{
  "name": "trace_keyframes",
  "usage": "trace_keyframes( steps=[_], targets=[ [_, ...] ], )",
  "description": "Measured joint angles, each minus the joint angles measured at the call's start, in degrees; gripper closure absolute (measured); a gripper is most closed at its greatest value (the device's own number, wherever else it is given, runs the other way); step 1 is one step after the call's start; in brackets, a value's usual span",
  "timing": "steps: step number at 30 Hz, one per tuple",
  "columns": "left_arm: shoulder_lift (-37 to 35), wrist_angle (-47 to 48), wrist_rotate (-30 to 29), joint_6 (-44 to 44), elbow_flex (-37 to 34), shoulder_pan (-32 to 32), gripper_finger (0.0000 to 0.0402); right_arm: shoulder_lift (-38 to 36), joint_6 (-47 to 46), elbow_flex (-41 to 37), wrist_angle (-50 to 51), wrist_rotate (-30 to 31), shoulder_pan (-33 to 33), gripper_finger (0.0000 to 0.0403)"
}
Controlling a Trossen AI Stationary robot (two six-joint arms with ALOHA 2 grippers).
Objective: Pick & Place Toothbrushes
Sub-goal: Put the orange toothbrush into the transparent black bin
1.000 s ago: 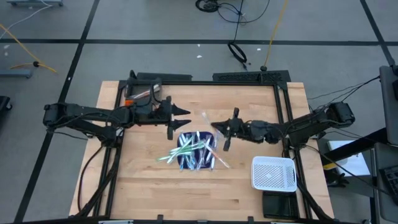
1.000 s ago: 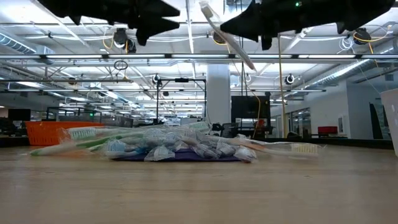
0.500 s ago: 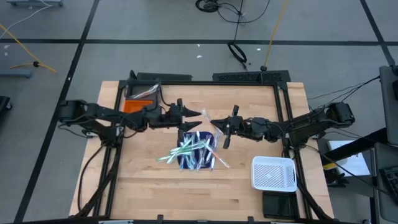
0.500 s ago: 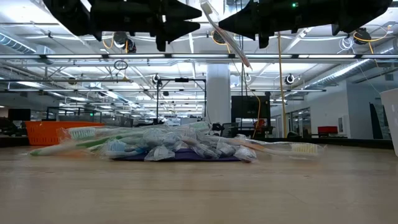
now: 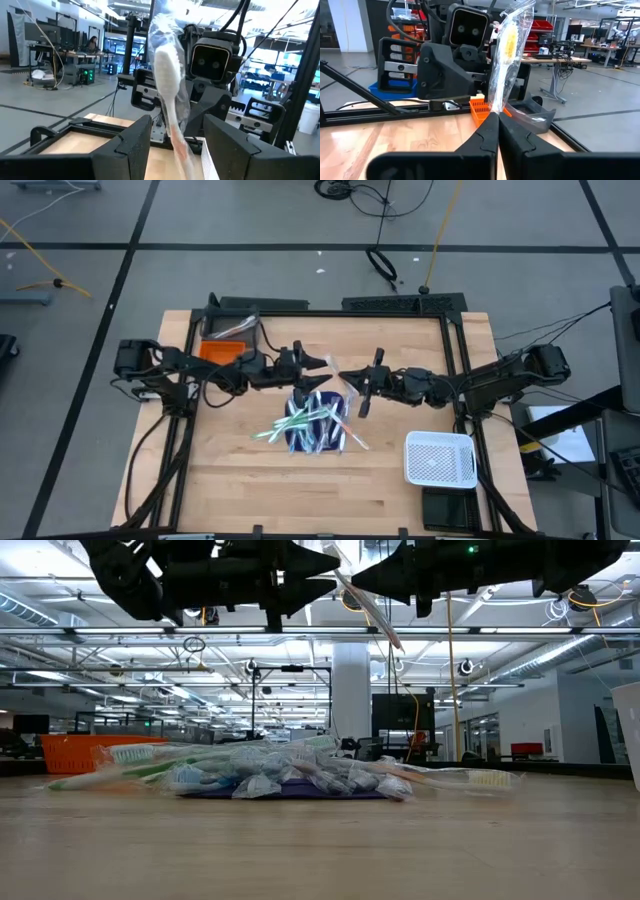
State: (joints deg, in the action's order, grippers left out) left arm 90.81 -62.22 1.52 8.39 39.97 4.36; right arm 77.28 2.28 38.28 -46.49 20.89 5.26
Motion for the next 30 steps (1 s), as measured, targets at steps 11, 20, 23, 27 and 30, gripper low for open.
trace_keyframes(
  steps=[11, 20, 23, 27, 30],
  targets=[
    [-0.03, -2.16, 0.02, 0.79, 0.48, -0.01, 0.0220, 1.49, -0.04, -0.04, -0.99, -0.05, -0.06, 0.0403],
    [-0.02, -1.88, 0.03, 0.42, 0.74, -0.11, 0.0304, 1.38, -0.04, 0.00, -2.11, -0.12, -0.33, 0.0403],
    [-0.02, -1.68, 0.37, -0.18, 0.74, -0.11, 0.0360, 1.40, -0.07, 0.00, -1.73, -0.18, -0.31, 0.0403],
    [-0.02, -1.58, 0.39, -0.56, 0.74, -0.11, 0.0391, 1.40, -0.07, 0.00, -1.65, -0.23, -0.31, 0.0403],
    [-0.01, -1.29, 0.39, -0.60, 0.74, -0.11, 0.0396, 1.40, 0.08, 0.00, -1.32, -0.25, -0.31, 0.0403]
  ],
)
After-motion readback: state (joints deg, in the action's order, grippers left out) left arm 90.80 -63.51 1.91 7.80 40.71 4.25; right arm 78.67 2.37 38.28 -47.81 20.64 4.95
